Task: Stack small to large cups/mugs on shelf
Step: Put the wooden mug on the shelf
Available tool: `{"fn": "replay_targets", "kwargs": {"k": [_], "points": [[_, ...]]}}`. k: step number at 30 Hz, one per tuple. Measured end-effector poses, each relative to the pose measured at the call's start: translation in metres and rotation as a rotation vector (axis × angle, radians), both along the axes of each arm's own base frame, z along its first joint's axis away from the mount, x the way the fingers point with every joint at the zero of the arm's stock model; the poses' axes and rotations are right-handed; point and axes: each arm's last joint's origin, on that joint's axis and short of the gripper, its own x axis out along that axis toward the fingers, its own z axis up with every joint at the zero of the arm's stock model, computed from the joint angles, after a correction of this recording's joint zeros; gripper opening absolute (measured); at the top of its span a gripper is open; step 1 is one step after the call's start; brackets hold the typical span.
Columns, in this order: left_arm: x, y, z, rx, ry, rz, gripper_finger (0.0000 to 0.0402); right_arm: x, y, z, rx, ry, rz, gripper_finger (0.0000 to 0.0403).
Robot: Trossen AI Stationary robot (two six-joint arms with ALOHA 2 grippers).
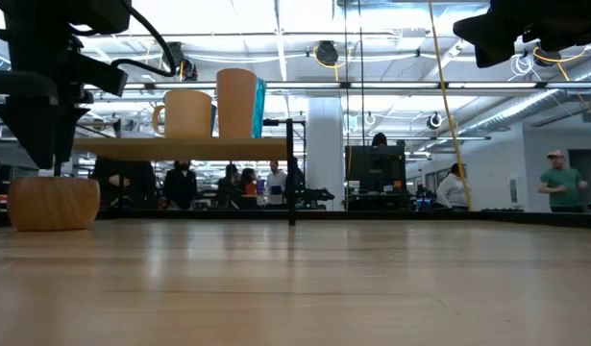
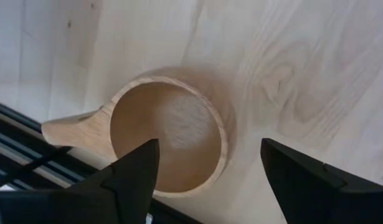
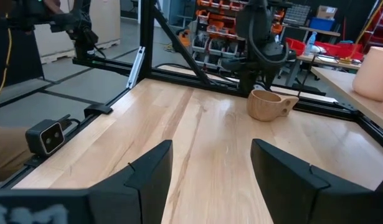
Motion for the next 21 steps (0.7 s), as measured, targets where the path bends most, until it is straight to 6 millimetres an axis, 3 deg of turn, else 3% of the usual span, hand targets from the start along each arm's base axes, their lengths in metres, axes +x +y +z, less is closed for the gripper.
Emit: {"fn": "replay_targets", "kwargs": {"k": [8, 21], "points": [[0.005, 0.002, 0.0, -0.021, -0.02, -0.061, 0.0258, 0.003, -0.006, -0.002, 0.087, 0.031, -0.054, 0.0208], [0.002, 0.014, -0.007, -0.009, -0.002, 0.031, 0.0257, 0.003, -0.007, -0.003, 0.056, 0.033, -0.055, 0.0208]]}}
